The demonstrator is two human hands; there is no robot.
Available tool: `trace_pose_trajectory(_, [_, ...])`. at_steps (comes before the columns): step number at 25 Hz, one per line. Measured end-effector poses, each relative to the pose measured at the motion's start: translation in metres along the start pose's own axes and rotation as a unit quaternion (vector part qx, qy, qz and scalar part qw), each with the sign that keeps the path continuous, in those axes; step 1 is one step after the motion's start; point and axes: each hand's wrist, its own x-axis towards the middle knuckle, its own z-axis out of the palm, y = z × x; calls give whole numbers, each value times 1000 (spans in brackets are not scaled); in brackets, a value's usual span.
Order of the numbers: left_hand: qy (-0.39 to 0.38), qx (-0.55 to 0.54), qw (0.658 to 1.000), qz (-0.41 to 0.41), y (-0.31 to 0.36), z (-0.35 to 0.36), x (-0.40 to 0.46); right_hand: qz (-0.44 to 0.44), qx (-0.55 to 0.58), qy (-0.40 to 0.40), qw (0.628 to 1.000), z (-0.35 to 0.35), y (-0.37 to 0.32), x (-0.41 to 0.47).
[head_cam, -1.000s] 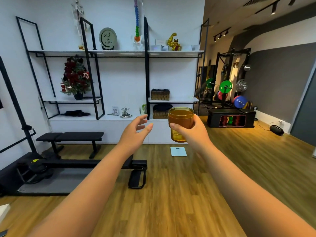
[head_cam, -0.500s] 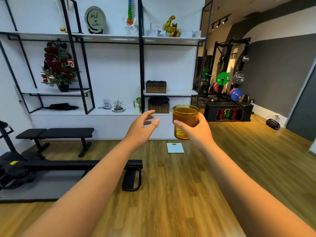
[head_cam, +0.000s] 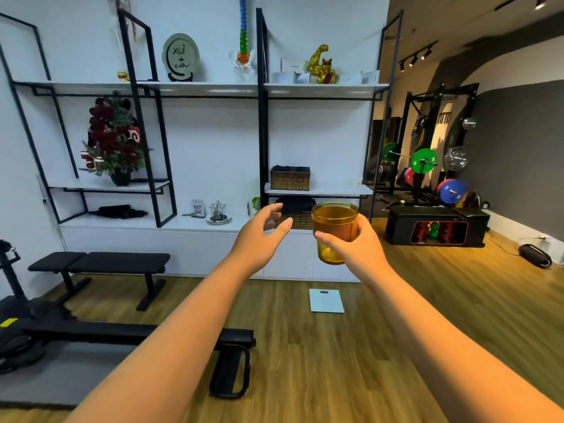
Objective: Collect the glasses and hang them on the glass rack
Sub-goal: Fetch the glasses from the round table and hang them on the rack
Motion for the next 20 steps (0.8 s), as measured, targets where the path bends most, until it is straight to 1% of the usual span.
trace_pose_trajectory(8, [24,7,1000,3,-32,43,125,-5,21,-12,1000,-11,52,130])
trace_pose_trajectory(15, [2,-5,1000,3,-103,84,239,1,29,1,1000,14,109,246])
trace_pose_trajectory(20, [-12,-3,1000,12,-153,81,350,7,30,29,999,40,140,345])
